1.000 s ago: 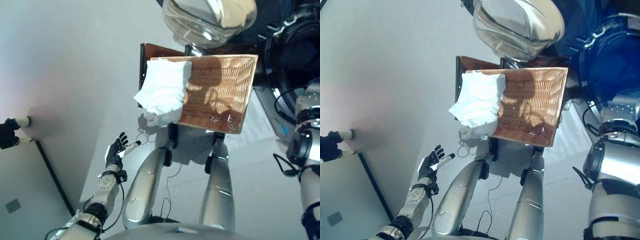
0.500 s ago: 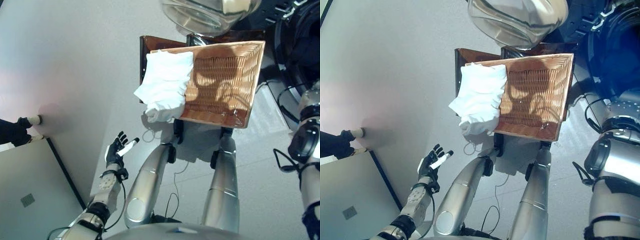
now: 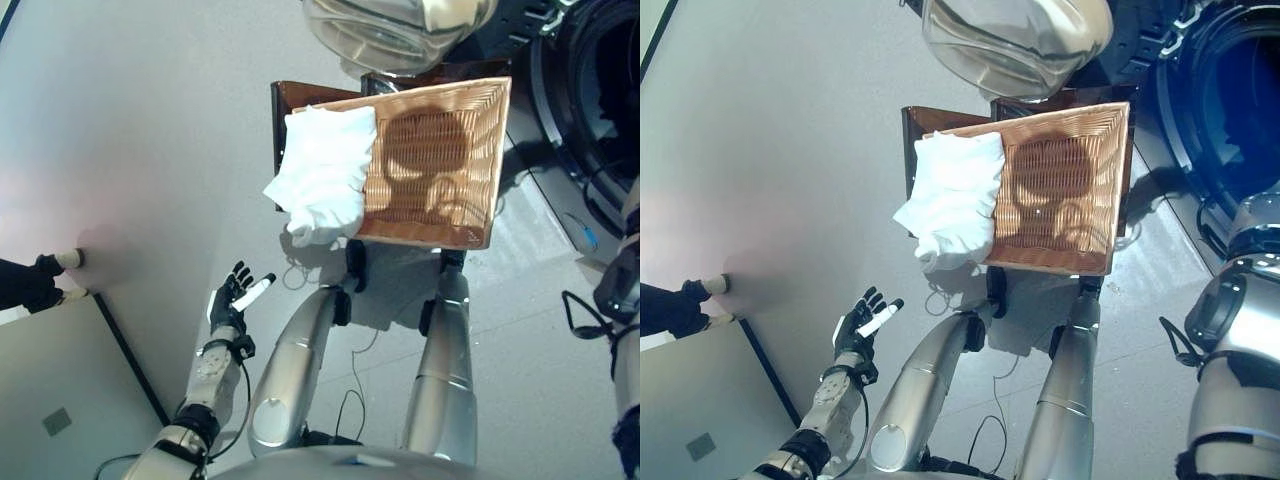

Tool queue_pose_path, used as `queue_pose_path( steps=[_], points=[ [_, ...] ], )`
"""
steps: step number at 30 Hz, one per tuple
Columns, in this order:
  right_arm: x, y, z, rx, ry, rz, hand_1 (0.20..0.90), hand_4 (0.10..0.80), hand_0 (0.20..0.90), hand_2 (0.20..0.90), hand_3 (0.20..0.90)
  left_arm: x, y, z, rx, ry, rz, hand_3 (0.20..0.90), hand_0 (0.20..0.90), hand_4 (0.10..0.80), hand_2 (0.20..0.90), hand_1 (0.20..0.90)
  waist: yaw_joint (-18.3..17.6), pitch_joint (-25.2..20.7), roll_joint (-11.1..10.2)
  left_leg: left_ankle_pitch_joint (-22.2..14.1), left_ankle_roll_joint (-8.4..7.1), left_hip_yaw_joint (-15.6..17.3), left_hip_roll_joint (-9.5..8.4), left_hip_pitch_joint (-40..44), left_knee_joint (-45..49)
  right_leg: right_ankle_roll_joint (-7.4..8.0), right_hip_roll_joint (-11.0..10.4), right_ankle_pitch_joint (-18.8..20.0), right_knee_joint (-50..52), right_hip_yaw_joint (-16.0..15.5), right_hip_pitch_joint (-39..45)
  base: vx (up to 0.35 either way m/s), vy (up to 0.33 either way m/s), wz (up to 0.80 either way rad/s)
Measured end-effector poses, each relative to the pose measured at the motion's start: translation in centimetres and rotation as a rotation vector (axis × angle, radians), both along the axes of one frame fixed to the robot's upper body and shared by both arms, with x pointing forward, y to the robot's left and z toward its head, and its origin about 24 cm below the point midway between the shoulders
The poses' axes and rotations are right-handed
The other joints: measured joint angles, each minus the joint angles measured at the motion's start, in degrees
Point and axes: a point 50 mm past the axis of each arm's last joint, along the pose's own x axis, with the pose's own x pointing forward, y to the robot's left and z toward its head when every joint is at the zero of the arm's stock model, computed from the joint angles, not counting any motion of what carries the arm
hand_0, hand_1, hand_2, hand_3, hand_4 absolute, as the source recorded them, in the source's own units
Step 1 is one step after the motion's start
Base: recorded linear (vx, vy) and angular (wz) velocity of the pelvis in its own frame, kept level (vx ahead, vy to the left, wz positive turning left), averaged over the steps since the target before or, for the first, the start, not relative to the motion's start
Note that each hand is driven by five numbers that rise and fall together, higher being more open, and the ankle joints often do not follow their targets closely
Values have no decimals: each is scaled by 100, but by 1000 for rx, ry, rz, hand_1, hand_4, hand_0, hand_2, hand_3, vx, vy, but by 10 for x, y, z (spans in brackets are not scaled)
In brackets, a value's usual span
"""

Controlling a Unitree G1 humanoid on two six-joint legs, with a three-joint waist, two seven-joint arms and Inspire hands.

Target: Pick up the clothes and place them into the washing machine

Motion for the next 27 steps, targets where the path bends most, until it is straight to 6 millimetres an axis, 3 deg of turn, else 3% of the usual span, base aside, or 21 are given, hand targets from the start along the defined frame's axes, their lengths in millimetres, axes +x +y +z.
queue_pose_path(
  steps=[8, 11, 14, 15, 16, 17, 27],
  points=[
    [2, 2, -5, 12, -2, 11, 200, 300, 200, 200, 200, 0, 9, 1, -3, -3, 46, 900, 900, 800, 900, 900, -49, -7, 4, -214, 80, 13, 28, -98, 415, 70, 7, -116, 225, 34, -9, -1, 7, -1],
    [2, 2, -1, 15, -38, 10, 200, 300, 200, 200, 200, -1, 13, 0, -6, -3, 64, 900, 900, 800, 900, 900, -64, -18, 2, -241, 122, 46, 17, -165, 429, 169, -1, -140, 162, 80, -49, -3, 10, -2],
    [0, 2, 4, 30, -87, -5, 200, 300, 200, 200, 200, -3, 14, 0, -6, 1, 68, 900, 900, 800, 900, 900, -60, -19, -1, -299, 173, 76, 43, -245, 516, 151, 24, -125, 195, 130, -121, 2, -1, -7],
    [0, 2, 5, 30, -89, -5, 291, 365, 291, 291, 291, -2, 14, 0, -6, 0, 68, 900, 900, 800, 900, 900, -69, -19, -1, -337, 186, 93, 94, -273, 565, 182, 43, -106, 198, 131, -129, 3, -5, -9],
    [0, 2, 4, 32, -89, -5, 291, 365, 291, 291, 291, -2, 14, 0, -6, -1, 68, 900, 900, 800, 900, 900, -63, -19, -2, -363, 186, 94, 99, -282, 592, 185, 58, -106, 199, 131, -129, 2, -10, -11],
    [0, 2, 4, 38, -86, -6, 900, 800, 900, 900, 900, -2, 13, 0, -7, -2, 68, 900, 900, 800, 900, 900, -62, -19, -3, -398, 189, 99, 111, -282, 614, 191, 70, -115, 203, 139, -129, 0, -12, -9],
    [1, 3, 7, 42, -85, -3, 900, 800, 900, 900, 900, -1, 13, 1, -7, -7, 68, 900, 900, 800, 900, 900, -89, -20, -9, -529, 149, 99, 175, -302, 789, 169, 123, -334, 514, 162, -222, 0, -2, -1]
  ],
)
